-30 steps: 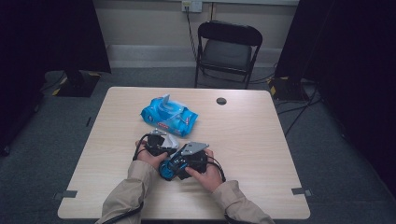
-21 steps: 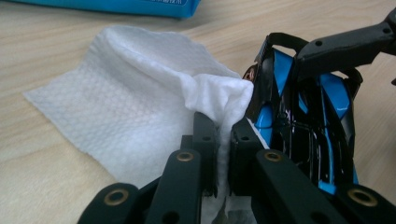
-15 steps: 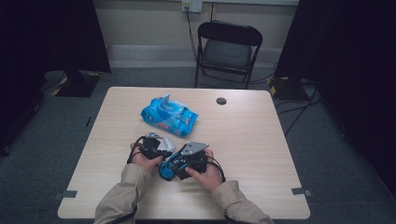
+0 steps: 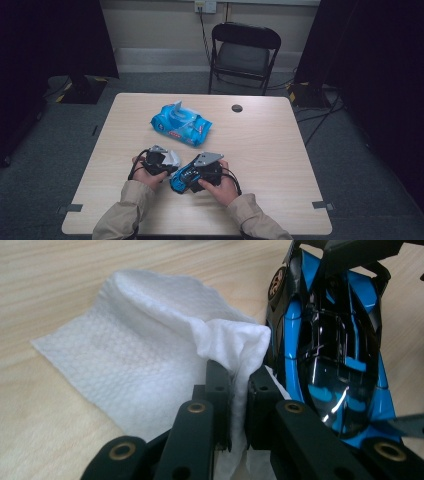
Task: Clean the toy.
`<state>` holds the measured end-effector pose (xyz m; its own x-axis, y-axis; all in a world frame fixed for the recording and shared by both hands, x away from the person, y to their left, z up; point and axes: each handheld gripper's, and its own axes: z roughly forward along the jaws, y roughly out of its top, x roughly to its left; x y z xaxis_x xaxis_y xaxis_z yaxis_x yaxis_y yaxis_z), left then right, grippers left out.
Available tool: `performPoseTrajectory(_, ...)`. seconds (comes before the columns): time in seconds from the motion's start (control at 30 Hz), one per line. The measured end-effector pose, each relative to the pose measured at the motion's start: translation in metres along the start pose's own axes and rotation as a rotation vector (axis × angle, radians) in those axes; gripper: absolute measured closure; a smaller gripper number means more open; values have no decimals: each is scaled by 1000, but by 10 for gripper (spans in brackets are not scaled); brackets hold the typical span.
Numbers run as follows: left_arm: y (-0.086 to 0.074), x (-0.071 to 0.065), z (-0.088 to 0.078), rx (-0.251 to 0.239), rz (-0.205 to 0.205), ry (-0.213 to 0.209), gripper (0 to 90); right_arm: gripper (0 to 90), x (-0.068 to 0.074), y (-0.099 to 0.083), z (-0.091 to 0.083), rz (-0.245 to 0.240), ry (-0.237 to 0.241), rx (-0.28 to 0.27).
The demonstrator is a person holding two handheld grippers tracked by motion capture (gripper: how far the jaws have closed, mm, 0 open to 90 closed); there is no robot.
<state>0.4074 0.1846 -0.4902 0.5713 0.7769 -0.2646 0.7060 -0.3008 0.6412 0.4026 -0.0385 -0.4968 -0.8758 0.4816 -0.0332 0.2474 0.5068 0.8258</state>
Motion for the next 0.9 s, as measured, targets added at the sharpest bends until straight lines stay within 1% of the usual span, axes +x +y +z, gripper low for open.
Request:
performPoseTrajectory(0.2, -7, 2, -6, -4, -5, -3, 835, 74, 0, 0, 0, 0, -1, -1)
performPoseTrajectory(0.33, -10, 2, -10, 5, -5, -10, 835, 74, 0, 0, 0, -1, -2, -2)
performPoseTrajectory(0.37, -11, 2, -11, 7, 0, -6, 837, 74, 0, 0, 0, -1, -2, -2)
performPoseTrajectory(0.5, -13, 1, -15, 0, -22, -8, 848, 74, 0, 0, 0, 0, -2, -3)
performPoseTrajectory(0.57, -12, 2, -18, -1, -13, -9, 851, 74, 0, 0, 0, -1, -2, -3)
performPoseTrajectory(0.67, -6, 1, -23, -35, -17, -10, 853, 74, 0, -1, 0, -1, -2, -5)
performPoseTrajectory(0.77, 5, 1, -24, -71, -18, -9, 854, 70, 0, -1, 0, -4, -4, -7)
performPoseTrajectory(0.87, 19, -4, -18, -105, -15, -8, 854, 69, 1, -1, 0, -4, -4, -9)
performPoseTrajectory(0.9, 25, -6, -14, -114, -12, -6, 853, 68, 1, -1, 0, -4, -4, -9)
